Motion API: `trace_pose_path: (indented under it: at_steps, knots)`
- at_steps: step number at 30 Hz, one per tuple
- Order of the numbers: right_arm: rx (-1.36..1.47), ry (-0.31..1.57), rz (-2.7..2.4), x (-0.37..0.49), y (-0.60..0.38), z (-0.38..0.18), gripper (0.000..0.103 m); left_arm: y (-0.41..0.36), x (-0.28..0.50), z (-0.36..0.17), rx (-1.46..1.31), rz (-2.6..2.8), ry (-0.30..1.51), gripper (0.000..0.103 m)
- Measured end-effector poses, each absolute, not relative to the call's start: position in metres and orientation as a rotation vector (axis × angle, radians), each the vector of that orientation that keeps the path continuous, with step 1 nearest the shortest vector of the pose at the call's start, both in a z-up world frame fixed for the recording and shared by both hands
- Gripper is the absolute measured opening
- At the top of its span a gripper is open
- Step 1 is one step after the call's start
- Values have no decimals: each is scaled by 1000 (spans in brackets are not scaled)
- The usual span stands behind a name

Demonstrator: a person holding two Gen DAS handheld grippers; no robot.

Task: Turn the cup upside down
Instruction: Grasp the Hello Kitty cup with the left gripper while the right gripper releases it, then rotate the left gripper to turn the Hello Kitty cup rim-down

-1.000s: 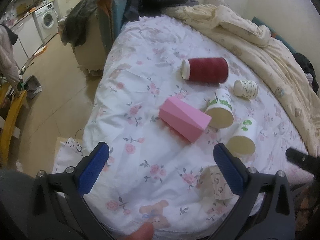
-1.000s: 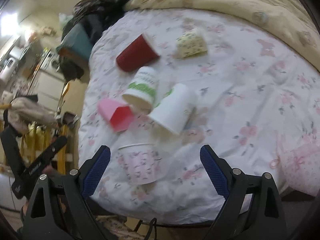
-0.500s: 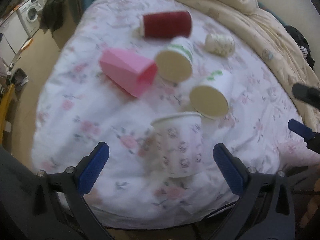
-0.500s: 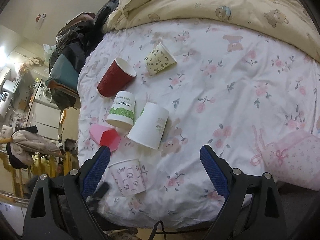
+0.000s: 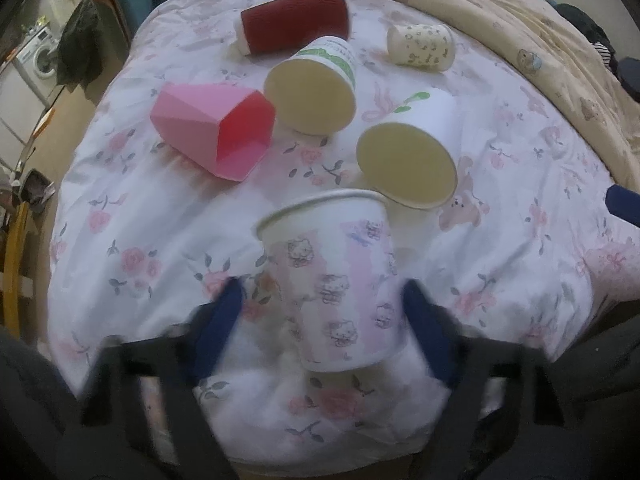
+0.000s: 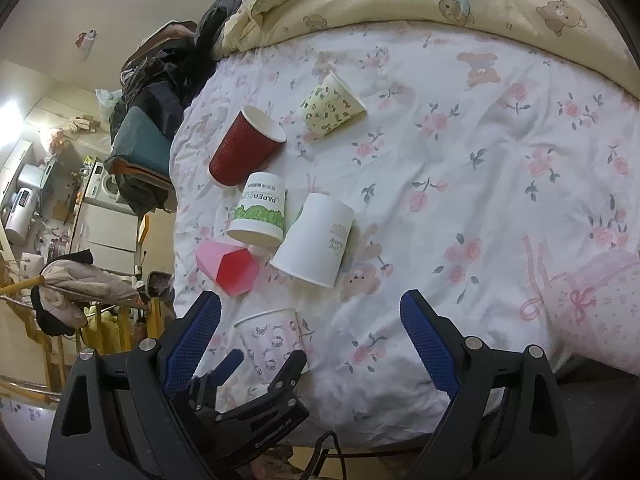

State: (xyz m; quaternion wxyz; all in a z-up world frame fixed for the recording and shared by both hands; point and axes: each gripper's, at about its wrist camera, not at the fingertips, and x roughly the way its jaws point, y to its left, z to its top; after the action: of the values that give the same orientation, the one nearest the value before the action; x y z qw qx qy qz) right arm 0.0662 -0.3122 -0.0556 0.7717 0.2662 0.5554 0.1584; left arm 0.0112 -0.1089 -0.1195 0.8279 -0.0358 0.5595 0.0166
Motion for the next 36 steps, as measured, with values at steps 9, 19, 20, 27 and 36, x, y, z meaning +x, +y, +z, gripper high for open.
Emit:
trace_pose_path:
  at_steps: [9, 19, 20, 27, 36]
  knots:
    - [534, 1226, 325, 67, -305, -60, 93, -83, 8, -70, -123, -42, 1155, 57]
    - [519, 1188, 379, 70, -294, -52, 93, -18, 13, -5, -57, -57, 1071, 58]
    - [509, 1184, 384, 72, -291, -50, 93, -15, 14, -5, -42, -53, 1062, 58]
    - [411, 1132, 405, 76, -271, -39, 93, -9, 16, -34, -135, -112, 1100, 58]
    - [351, 1201, 452, 76, -243, -55, 93, -31, 13, -48, -140, -213, 1167, 57]
